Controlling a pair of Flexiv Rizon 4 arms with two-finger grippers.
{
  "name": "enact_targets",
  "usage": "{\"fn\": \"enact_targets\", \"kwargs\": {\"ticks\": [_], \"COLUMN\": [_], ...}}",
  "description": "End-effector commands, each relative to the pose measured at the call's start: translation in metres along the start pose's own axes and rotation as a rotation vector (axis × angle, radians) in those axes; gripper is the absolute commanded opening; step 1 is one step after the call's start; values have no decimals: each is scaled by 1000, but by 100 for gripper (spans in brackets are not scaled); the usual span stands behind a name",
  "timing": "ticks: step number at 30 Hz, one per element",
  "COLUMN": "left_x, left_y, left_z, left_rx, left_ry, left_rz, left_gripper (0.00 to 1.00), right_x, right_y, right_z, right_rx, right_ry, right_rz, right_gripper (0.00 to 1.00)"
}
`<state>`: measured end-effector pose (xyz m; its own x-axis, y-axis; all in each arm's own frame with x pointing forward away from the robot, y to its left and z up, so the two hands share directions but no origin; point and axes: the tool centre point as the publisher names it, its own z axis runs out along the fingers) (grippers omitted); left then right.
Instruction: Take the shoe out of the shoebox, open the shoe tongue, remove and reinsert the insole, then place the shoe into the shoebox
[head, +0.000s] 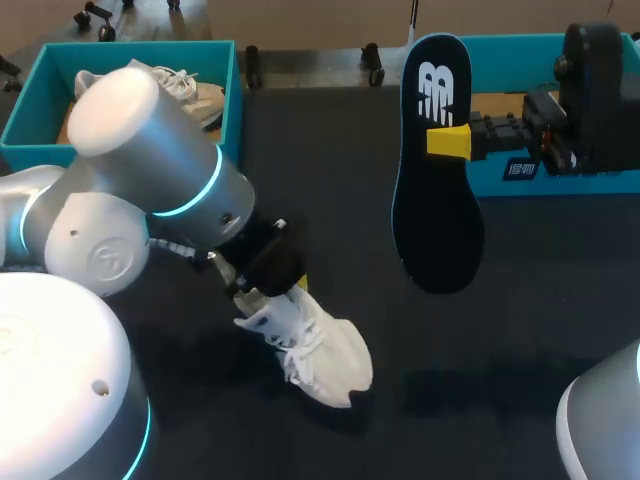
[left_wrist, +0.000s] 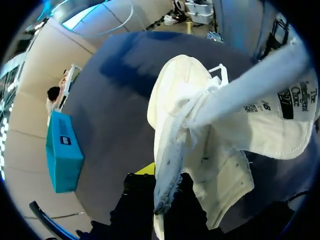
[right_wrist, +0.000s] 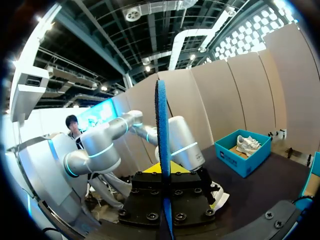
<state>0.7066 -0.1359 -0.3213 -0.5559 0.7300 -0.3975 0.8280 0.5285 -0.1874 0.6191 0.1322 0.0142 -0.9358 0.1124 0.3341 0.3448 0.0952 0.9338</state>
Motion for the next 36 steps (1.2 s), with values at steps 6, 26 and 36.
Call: {"fn": "enact_targets", "kwargs": {"ticks": [6,26,36], "left_x": [-1,7,11], "left_y": [-17,-47,-50], "left_z": [-8,1,18], "left_rx": [-84,-37,18], "left_ry": [60,118,153], "left_rz": [364,567,576], "left_gripper": [0,0,0], "right_x": [-1,-1,-1], "right_y": [1,1,1], "right_z": [3,3,3], "right_rx": [3,3,3], "right_ry": [0,0,0], "right_rz": [2,2,2], "right_gripper": [0,0,0]}}
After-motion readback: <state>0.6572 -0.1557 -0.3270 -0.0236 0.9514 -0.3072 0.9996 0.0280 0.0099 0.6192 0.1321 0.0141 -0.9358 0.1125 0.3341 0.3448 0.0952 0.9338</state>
